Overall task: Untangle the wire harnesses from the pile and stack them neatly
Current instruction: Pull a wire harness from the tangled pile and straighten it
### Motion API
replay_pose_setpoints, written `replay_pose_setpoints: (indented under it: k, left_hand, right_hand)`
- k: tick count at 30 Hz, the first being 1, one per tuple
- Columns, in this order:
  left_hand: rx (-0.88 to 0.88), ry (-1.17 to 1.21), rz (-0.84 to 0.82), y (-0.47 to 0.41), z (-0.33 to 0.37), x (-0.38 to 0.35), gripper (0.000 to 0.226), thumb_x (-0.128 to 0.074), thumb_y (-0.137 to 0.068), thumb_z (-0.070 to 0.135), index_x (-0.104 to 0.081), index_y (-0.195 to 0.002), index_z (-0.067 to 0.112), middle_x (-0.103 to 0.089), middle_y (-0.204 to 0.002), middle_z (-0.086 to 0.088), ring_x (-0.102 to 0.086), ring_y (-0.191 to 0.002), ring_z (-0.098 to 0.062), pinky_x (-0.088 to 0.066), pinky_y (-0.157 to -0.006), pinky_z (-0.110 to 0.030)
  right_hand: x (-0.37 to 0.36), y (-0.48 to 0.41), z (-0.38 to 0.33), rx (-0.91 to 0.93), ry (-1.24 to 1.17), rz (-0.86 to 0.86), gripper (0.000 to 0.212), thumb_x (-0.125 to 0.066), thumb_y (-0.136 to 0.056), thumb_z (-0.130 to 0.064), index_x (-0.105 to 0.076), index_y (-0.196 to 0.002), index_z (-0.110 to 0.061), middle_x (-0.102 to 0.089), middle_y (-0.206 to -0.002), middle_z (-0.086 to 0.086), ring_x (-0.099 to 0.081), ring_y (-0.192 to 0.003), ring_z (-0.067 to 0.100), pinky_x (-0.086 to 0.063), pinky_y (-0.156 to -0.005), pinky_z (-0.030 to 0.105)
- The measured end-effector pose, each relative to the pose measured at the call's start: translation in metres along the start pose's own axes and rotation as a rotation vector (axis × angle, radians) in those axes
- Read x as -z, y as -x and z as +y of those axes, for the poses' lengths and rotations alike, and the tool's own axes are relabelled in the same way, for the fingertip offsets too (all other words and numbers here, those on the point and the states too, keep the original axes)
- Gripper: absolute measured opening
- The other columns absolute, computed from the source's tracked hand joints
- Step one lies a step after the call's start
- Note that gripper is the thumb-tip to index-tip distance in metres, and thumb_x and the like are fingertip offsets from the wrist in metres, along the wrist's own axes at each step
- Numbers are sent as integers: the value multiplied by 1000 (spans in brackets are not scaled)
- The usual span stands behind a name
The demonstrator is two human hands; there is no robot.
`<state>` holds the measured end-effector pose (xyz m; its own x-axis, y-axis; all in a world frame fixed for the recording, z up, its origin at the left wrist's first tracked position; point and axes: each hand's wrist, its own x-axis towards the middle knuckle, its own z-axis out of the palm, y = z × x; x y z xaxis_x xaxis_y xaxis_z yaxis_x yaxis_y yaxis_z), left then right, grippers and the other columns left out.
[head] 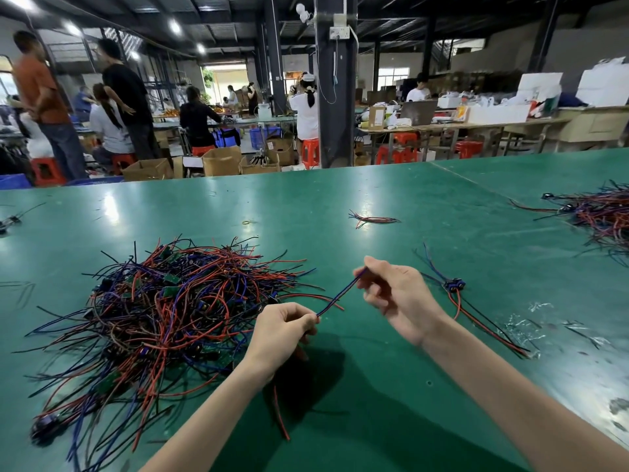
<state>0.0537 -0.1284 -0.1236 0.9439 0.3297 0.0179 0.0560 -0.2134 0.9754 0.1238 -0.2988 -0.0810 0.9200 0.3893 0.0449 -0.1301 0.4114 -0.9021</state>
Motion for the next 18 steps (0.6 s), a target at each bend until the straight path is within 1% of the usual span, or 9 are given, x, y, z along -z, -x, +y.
replay_pose_setpoints:
  k: [4, 6, 7, 9, 11, 12, 14, 16, 18]
  left_hand:
    - [9, 2, 5, -2, 1, -1, 24, -61, -87, 4, -68, -65, 12, -62, -55, 0, -51, -45, -6, -41, -38, -20]
    - [8, 1, 11, -2, 1, 1, 23, -62, -87, 5, -69, -66, 12, -62, -55, 1, -51, -45, -5, -42, -38, -21]
    - [11, -2, 12, -1, 1, 2, 23, -62, -86, 5, -69, -66, 11, -62, -55, 0, -52, -45, -6, -42, -38, -21]
    - [25, -9, 15, 1, -2, 4, 22, -62, -85, 4, -70, -66, 9, -62, -55, -2, -52, -47, -9, -42, -39, -21]
    - [44, -3, 9, 4, -2, 4, 20, -63, -84, 2, -71, -67, 6, -62, -57, -5, -53, -47, -11, -43, -39, -22]
    - [54, 28, -7, 5, 1, 4, 19, -62, -84, 1, -71, -68, 4, -62, -57, -7, -52, -46, -12, -44, -39, -23]
    - [73, 135, -66, 9, 9, -1, 20, -60, -85, -3, -70, -69, 1, -60, -57, -8, -49, -43, -10, -46, -40, -22]
    - [77, 210, -137, 17, 18, -8, 21, -59, -85, -4, -70, -68, 1, -60, -55, -7, -48, -41, -9, -47, -41, -22]
    - [59, 239, -209, 28, 24, -17, 22, -59, -84, -4, -71, -66, 3, -61, -56, -7, -48, -42, -10, -48, -42, -22]
  right_hand:
    - [-14, 16, 4, -155, 92, -313, 28, -62, -78, -25, -71, -61, -4, -61, -58, 10, -40, -40, 5, -27, -37, 11]
    - [-15, 19, 6, -189, 106, -399, 28, -62, -78, -25, -71, -64, -3, -61, -58, 9, -40, -40, 5, -29, -36, 11]
    - [-14, 18, 6, -196, 89, -402, 28, -61, -79, -24, -71, -65, -2, -60, -58, 8, -40, -40, 5, -29, -37, 11]
    - [-9, 10, 6, -186, 20, -288, 29, -60, -82, -23, -72, -64, -4, -60, -59, 7, -40, -40, 4, -27, -38, 12]
    - [4, -3, 6, -107, -33, -58, 33, -58, -89, -17, -71, -63, -3, -60, -60, 7, -40, -41, 5, -26, -38, 14]
    - [13, -10, 7, -33, 7, 56, 34, -56, -92, -14, -69, -63, -1, -59, -60, 7, -39, -42, 6, -26, -38, 15]
    - [29, -20, 11, 151, 302, 244, 33, -56, -94, -12, -65, -65, 1, -57, -57, 7, -38, -46, 11, -29, -41, 19]
    - [43, -25, 19, 402, 785, 378, 32, -60, -92, -12, -64, -64, 3, -54, -59, 10, -40, -52, 19, -33, -52, 25]
    - [49, -25, 29, 720, 1168, 364, 31, -63, -88, -5, -58, -59, 4, -47, -60, 7, -42, -53, 24, -32, -53, 30]
